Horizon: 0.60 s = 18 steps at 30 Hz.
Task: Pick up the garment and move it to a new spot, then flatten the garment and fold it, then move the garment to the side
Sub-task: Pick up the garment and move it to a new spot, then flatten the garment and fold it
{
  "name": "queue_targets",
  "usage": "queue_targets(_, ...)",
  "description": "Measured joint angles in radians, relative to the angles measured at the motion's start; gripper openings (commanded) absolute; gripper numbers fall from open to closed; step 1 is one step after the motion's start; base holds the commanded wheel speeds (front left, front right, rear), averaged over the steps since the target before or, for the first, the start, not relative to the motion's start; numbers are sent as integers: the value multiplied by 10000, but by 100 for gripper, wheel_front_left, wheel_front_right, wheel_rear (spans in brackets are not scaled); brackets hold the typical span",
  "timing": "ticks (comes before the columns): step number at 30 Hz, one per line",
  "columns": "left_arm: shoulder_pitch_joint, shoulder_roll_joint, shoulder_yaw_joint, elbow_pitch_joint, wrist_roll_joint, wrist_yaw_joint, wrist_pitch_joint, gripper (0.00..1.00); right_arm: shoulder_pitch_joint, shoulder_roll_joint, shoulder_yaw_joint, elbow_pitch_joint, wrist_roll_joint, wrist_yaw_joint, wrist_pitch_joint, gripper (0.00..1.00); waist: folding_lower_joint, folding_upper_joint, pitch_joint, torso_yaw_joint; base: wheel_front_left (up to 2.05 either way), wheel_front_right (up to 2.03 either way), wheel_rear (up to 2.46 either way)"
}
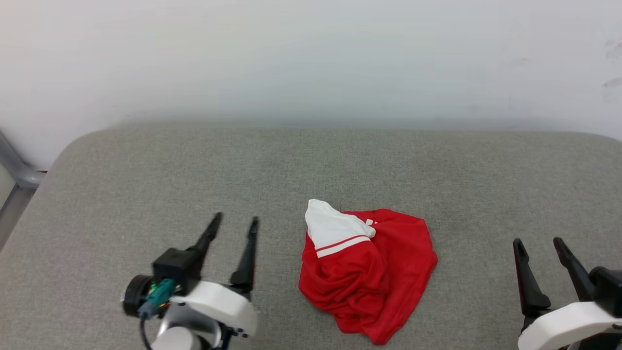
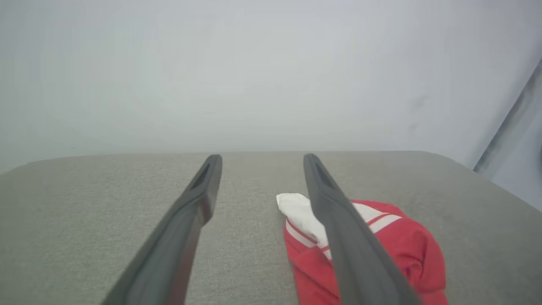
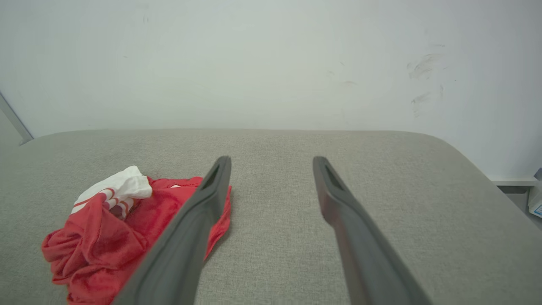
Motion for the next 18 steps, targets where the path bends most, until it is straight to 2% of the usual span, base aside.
queue_targets(3, 352, 230, 500, -94, 71, 163, -13, 100, 103, 0, 23, -44, 6, 0, 73, 100, -1, 0, -113, -43, 0, 0, 0)
queue_targets(7, 811, 418, 1030, -324, 153, 151, -15, 100, 252, -2, 59, -96, 58, 0, 171, 100, 0, 0, -233, -76, 0, 0, 0)
queue_targets(18, 1242, 332, 1269, -476, 309, -27, -19, 100, 294, 0, -109, -79, 84, 0, 397, 100, -1, 0, -317, 17, 0, 0, 0)
